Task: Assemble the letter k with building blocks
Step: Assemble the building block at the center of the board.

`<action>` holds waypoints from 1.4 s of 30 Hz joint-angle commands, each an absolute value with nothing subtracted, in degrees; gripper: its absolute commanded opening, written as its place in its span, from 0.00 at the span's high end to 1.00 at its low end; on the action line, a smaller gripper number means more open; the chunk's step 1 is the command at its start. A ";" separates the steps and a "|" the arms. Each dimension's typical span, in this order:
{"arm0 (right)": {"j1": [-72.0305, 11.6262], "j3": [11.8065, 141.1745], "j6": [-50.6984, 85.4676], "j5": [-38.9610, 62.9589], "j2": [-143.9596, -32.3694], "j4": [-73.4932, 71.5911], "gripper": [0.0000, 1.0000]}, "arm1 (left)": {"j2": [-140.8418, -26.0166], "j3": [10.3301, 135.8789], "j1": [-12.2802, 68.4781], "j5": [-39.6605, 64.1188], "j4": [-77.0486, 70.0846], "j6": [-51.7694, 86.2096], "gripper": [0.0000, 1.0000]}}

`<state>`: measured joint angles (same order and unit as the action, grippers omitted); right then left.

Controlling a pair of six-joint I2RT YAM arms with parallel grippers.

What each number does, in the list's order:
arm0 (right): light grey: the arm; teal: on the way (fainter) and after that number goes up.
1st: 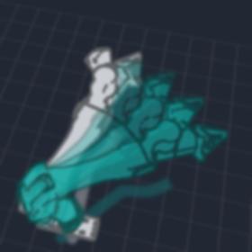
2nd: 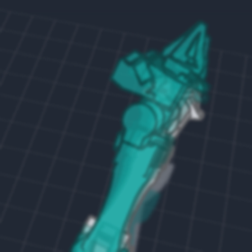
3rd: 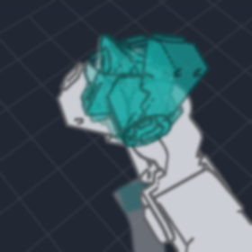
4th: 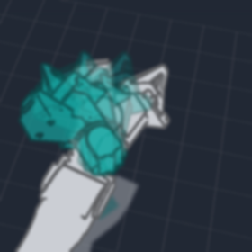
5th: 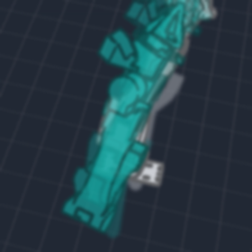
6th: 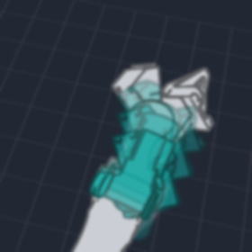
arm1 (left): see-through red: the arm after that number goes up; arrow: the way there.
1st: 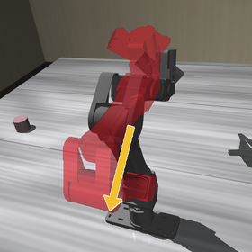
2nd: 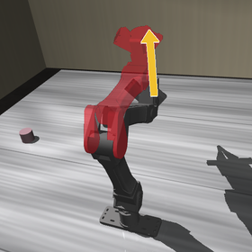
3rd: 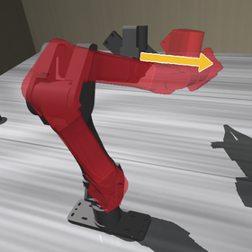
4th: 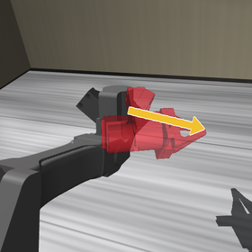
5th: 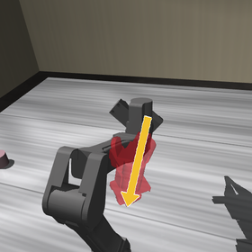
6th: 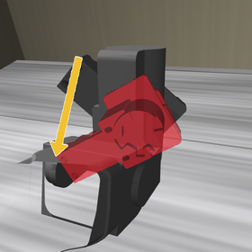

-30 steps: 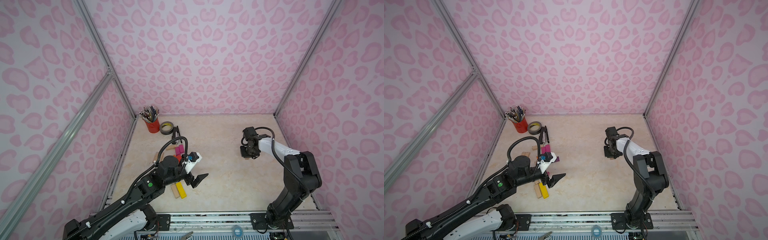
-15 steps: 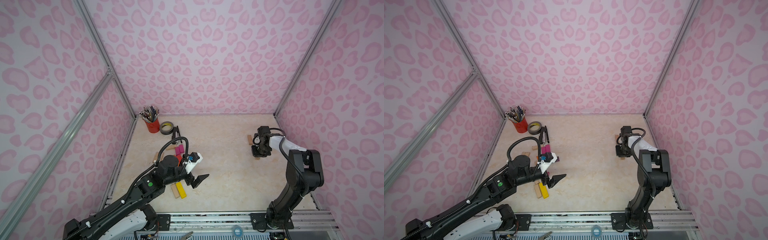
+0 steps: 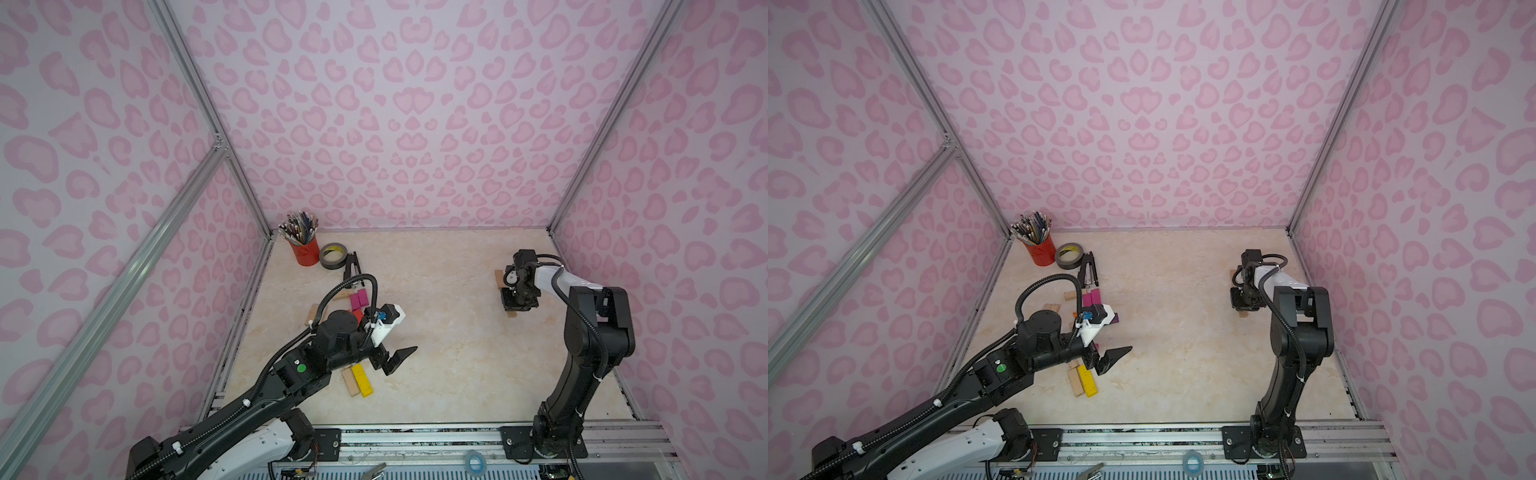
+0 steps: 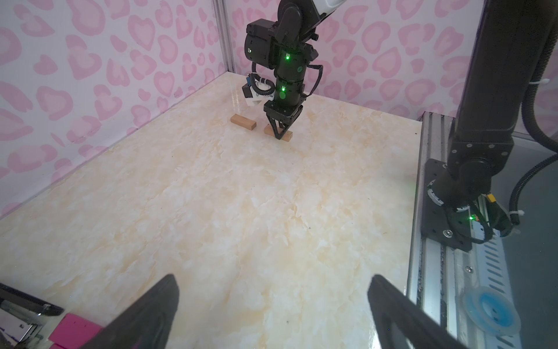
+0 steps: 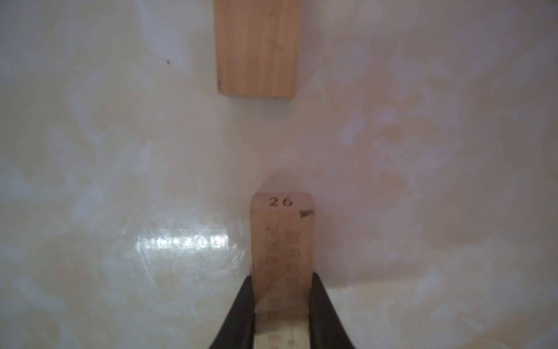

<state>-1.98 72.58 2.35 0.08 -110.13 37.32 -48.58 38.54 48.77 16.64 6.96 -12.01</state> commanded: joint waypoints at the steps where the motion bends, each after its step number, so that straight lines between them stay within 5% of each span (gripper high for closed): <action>1: -2.11 72.91 2.66 2.45 -111.70 36.91 0.70 | -48.69 38.68 48.80 16.17 5.80 -11.95 0.00; 10: -2.20 74.14 3.26 3.38 -111.54 36.87 0.62 | -49.47 38.82 48.83 15.57 5.69 -11.69 0.00; 22: -2.22 74.36 3.87 2.10 -111.43 36.70 0.71 | -50.01 38.84 48.74 15.18 5.63 -11.77 0.00; 42: -2.46 76.88 5.01 2.68 -114.50 36.64 0.71 | -50.18 38.21 48.78 14.22 5.32 -11.78 0.00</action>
<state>-2.39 76.90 4.40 1.89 -113.25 35.90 -50.26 38.54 48.77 14.81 6.94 -11.77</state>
